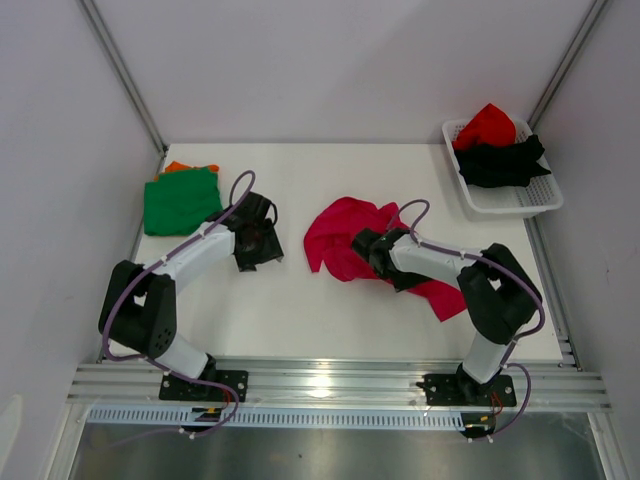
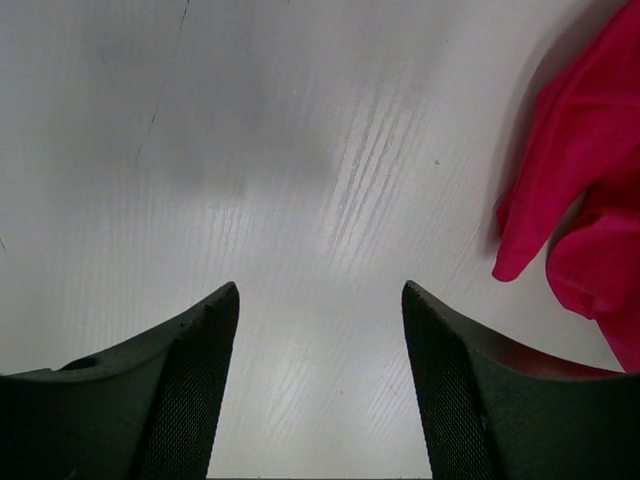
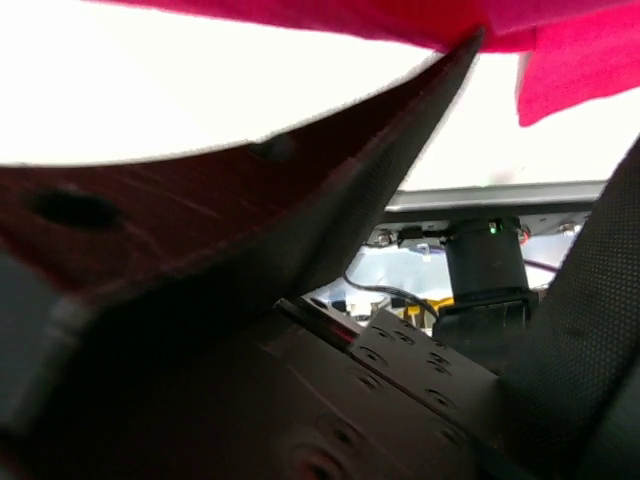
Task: Fold and stack the t-shirts
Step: Flatten out the tshirt
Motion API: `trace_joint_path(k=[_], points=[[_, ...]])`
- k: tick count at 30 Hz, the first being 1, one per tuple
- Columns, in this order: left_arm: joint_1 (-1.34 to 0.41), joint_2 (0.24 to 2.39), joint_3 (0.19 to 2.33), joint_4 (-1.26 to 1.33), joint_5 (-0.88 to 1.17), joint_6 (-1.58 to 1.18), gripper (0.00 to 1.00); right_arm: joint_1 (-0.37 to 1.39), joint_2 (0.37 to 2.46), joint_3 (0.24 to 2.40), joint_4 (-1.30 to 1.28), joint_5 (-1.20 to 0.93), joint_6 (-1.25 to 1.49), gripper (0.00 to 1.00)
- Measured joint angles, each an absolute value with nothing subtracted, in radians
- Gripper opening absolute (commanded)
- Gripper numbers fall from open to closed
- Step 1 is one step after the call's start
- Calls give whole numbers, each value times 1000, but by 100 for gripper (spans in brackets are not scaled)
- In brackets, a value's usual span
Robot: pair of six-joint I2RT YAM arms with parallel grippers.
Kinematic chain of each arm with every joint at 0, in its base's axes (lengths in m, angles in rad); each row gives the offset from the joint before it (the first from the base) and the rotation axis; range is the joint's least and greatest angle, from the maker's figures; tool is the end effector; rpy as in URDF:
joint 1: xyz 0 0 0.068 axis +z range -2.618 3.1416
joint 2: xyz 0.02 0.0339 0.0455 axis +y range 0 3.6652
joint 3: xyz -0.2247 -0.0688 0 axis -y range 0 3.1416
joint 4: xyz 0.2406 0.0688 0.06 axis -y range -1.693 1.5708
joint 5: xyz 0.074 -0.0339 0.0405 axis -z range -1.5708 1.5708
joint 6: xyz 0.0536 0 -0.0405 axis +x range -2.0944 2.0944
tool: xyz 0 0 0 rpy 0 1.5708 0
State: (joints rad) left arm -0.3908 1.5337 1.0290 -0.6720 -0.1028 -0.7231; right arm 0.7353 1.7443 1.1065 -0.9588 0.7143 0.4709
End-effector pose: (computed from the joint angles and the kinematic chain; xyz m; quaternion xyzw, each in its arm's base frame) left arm 0.2796 -0.1093 0.1567 -0.1719 0.9642 -0.0606 0.1926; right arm 0.2348 0.1650 0.1253 -0.1280 0.9281 -0.2948 0.1883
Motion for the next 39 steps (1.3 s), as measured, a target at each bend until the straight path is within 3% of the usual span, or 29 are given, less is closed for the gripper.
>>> trace_joint_path(k=[2, 3, 6, 13, 17, 21, 24, 39], points=[[-391, 1534, 1029, -675, -104, -723, 69, 727, 1747, 1106, -958, 714, 464, 44], [-391, 1533, 1029, -677, -104, -723, 69, 722, 1747, 1107, -957, 714, 457, 34], [-391, 1533, 1029, -679, -110, -723, 69, 710, 1756, 1111, -949, 712, 439, 18], [-391, 1530, 1029, -692, -122, -722, 69, 694, 1762, 1113, -924, 694, 411, 6], [-391, 1530, 1029, -693, -125, -722, 69, 693, 1762, 1113, -910, 685, 403, 8], [-391, 1530, 1029, -693, -125, -722, 69, 698, 1761, 1113, -909, 675, 401, 34], [-391, 1530, 1029, -692, -124, -722, 69, 719, 1757, 1113, -917, 675, 410, 40], [-391, 1530, 1029, -691, -121, -722, 69, 812, 1772, 1113, -949, 683, 467, 39]])
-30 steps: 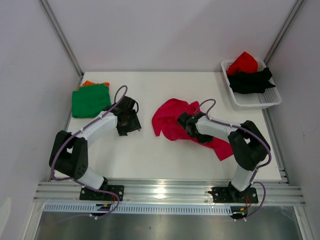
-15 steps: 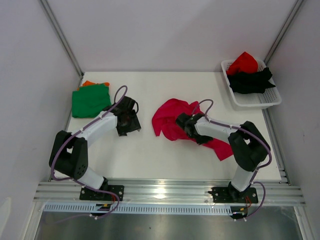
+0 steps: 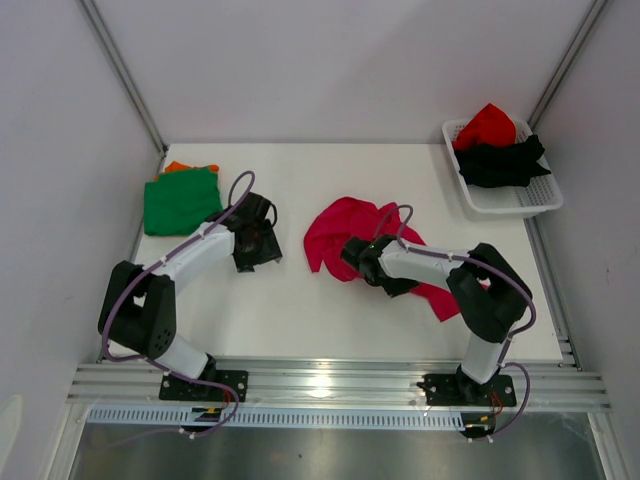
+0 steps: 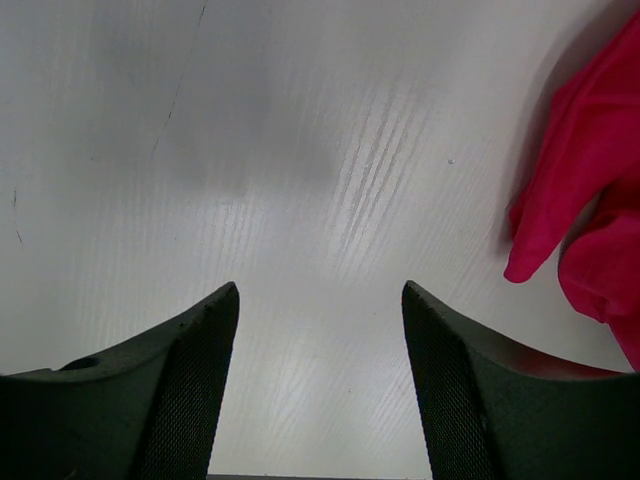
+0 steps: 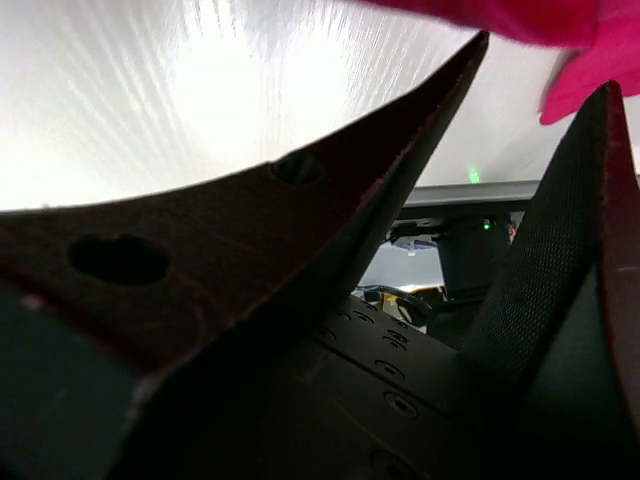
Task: Fold and stack the t-shirts
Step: Flatten out the tshirt
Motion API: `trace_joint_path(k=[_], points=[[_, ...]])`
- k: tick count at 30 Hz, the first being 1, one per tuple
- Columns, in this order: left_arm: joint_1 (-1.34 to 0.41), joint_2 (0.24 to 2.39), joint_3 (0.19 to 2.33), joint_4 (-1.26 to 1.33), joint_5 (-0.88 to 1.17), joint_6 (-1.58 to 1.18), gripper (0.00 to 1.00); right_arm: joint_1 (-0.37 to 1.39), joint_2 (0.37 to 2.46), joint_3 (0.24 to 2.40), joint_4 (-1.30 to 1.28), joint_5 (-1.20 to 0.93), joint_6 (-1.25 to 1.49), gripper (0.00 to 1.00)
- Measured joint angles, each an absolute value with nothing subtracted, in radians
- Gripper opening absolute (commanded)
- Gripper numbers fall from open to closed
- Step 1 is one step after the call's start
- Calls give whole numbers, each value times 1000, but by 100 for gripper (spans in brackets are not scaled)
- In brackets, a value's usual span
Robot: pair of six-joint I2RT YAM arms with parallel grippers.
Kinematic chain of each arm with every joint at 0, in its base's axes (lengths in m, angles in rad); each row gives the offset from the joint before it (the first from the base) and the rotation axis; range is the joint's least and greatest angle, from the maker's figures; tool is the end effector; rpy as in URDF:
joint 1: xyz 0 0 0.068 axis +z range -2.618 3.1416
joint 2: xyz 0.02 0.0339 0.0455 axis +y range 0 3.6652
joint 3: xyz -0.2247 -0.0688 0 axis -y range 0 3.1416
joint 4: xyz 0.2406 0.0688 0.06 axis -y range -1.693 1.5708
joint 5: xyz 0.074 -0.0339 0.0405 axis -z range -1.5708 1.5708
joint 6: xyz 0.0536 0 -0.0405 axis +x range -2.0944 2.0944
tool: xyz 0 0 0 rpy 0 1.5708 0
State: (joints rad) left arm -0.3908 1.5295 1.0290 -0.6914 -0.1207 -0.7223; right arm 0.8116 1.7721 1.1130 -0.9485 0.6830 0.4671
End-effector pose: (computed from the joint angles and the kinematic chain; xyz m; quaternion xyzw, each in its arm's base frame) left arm 0.2777 -0.1074 0.1570 -0.1729 0.9650 -0.0490 0.1909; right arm 0.2225 0.1854 0.1183 -0.1675 0.9271 -0.2791 0.1859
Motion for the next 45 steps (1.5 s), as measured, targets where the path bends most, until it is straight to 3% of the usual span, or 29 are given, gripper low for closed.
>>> trace_joint_path(k=[45], points=[[-391, 1530, 1029, -691, -120, -722, 69, 776, 1751, 1110, -935, 706, 469, 38]])
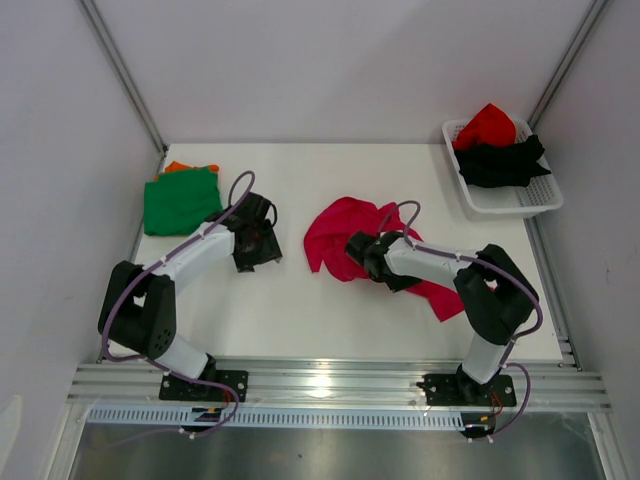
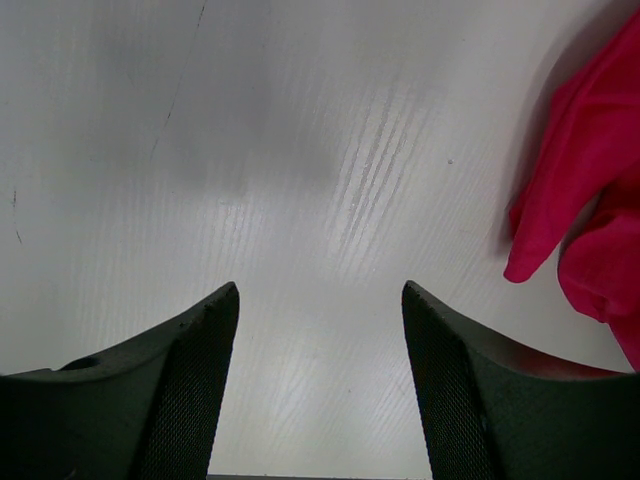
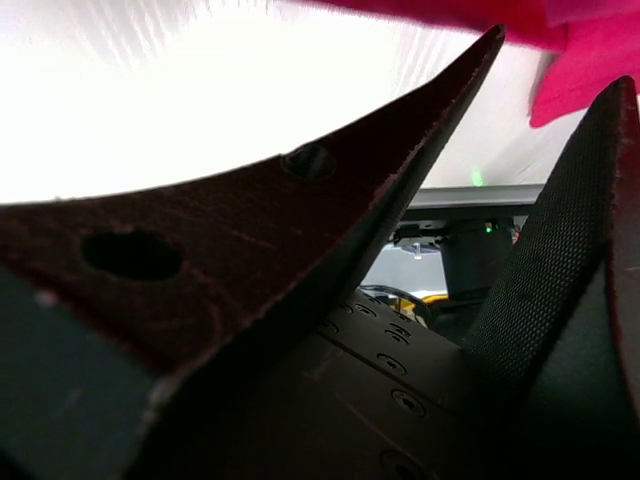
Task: Fold and stack the t-shirts
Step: Flatten out the tshirt
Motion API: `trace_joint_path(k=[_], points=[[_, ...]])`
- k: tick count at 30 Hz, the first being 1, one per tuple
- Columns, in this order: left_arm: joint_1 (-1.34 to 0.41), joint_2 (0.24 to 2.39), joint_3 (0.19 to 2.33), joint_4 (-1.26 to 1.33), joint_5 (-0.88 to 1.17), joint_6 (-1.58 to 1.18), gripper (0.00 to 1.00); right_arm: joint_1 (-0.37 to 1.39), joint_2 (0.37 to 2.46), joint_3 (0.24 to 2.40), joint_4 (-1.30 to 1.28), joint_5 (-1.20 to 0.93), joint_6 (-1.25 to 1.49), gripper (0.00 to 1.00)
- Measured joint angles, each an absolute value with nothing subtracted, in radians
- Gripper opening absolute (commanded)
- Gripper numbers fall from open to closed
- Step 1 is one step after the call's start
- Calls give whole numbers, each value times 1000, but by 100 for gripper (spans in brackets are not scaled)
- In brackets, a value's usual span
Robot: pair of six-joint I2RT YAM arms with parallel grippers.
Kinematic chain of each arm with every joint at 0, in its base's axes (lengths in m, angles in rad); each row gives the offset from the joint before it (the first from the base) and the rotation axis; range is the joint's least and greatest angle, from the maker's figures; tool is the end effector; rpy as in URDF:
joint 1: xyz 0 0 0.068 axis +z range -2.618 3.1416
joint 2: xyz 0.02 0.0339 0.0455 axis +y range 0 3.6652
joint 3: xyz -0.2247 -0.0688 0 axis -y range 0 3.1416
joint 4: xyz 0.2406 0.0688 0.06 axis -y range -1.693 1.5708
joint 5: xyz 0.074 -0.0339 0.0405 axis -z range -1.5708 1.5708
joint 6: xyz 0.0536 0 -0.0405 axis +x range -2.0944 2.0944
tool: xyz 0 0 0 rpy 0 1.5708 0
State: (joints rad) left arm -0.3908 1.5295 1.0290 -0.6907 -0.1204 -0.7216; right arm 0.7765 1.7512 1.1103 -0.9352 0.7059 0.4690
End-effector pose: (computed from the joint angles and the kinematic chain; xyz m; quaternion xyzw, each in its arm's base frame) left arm 0.2777 -0.1075 0.1570 -0.1726 0.9650 -0.0492 0.1911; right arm 0.2301 0.1773 0.1240 -0.1446 0.9271 -0.2822 0.1996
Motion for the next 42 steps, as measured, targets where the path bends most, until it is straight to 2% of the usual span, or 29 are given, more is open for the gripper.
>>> trace_joint_path(k=[11, 12, 14, 15, 18, 21, 31, 37, 42], points=[[-391, 1518, 1029, -695, -126, -714, 70, 726, 1782, 1111, -899, 694, 443, 36], [-391, 1517, 1029, -696, -127, -714, 70, 722, 1785, 1111, -896, 693, 442, 34], [-391, 1512, 1029, -698, -128, -714, 70, 718, 1795, 1111, -891, 691, 435, 25], [-391, 1510, 1029, -698, -128, -714, 70, 717, 1798, 1111, -889, 690, 430, 16], [-391, 1505, 1029, -699, -129, -714, 70, 715, 1808, 1111, -880, 683, 421, 5], [-391, 1505, 1029, -699, -129, -714, 70, 712, 1808, 1111, -873, 677, 414, 1], [-391, 1505, 1029, -699, -129, -714, 70, 687, 1775, 1120, -859, 766, 419, 0], [-391, 1505, 1029, -699, -128, -714, 70, 615, 1618, 1179, -812, 952, 443, 0], [-391, 1505, 1029, -698, -128, -714, 70, 512, 1522, 1253, -725, 1018, 397, 0]])
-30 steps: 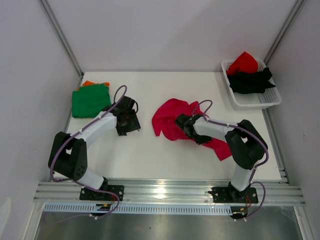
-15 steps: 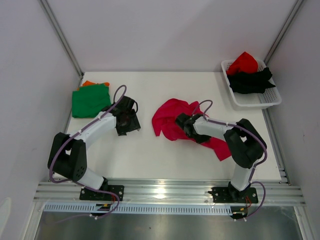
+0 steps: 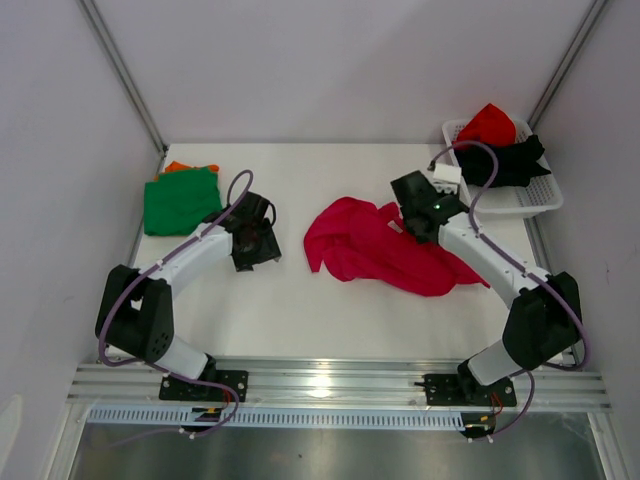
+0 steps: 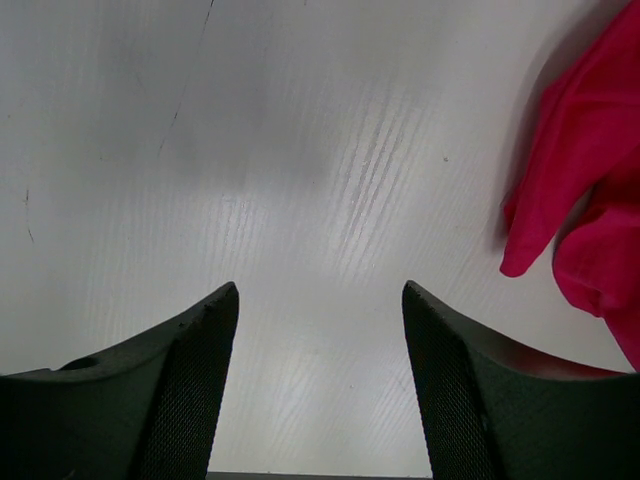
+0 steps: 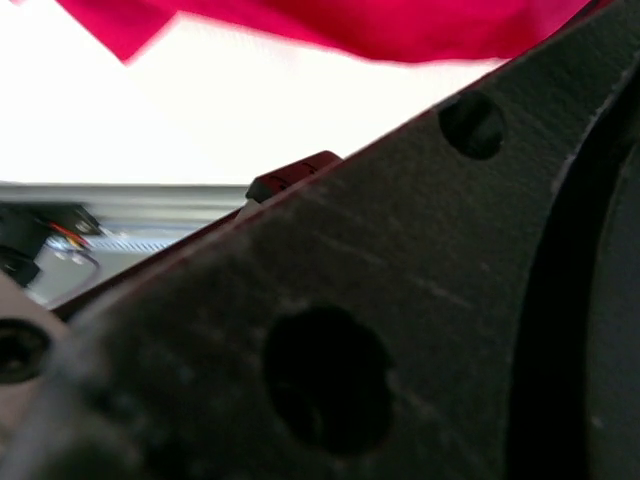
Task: Fold and stack the t-shirts
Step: Flatten out the tshirt
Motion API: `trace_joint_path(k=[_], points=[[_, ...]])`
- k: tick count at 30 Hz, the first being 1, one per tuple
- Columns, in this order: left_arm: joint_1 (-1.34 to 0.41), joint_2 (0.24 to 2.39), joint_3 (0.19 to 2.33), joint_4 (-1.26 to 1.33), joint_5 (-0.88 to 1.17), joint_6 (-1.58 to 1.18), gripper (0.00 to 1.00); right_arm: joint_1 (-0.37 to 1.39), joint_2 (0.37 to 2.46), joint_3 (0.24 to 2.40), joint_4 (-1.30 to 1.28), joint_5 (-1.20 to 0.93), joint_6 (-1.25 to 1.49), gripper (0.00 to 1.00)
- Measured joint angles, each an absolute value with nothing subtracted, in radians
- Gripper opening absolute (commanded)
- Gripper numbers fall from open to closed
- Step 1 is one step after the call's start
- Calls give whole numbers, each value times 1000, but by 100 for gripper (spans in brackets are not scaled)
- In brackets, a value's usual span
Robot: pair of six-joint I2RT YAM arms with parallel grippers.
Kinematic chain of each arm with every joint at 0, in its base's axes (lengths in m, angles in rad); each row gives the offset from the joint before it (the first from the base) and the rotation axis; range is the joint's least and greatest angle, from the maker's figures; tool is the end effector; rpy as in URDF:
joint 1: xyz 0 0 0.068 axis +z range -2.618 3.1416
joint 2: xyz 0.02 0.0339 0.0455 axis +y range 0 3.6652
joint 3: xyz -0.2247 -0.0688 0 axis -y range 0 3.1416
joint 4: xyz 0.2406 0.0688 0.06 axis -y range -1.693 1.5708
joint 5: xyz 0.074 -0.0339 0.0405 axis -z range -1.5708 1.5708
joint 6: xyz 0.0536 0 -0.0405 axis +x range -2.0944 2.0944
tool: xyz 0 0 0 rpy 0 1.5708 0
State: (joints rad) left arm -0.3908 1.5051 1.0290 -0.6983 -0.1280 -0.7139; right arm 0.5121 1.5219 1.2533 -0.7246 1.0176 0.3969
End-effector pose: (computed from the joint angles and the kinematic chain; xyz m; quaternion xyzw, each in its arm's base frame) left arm 0.2760 -0.1063 0.1635 -0.1698 0.9637 -0.0497 0.2002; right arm 0.2949 0.1135 0.2463 0.0903 0.8438 -0.3104 0.4285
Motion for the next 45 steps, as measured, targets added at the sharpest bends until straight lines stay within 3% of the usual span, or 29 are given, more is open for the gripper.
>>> trace_joint_path(k=[21, 31, 45], points=[[-400, 1521, 1027, -647, -49, -723, 70, 334, 1506, 1408, -585, 1030, 288, 1], [-554, 1735, 1154, -606, 35, -736, 69, 338, 1504, 1352, -593, 980, 306, 1], [-641, 1866, 1239, -587, 60, -760, 69, 338, 1497, 1345, -593, 959, 306, 1]])
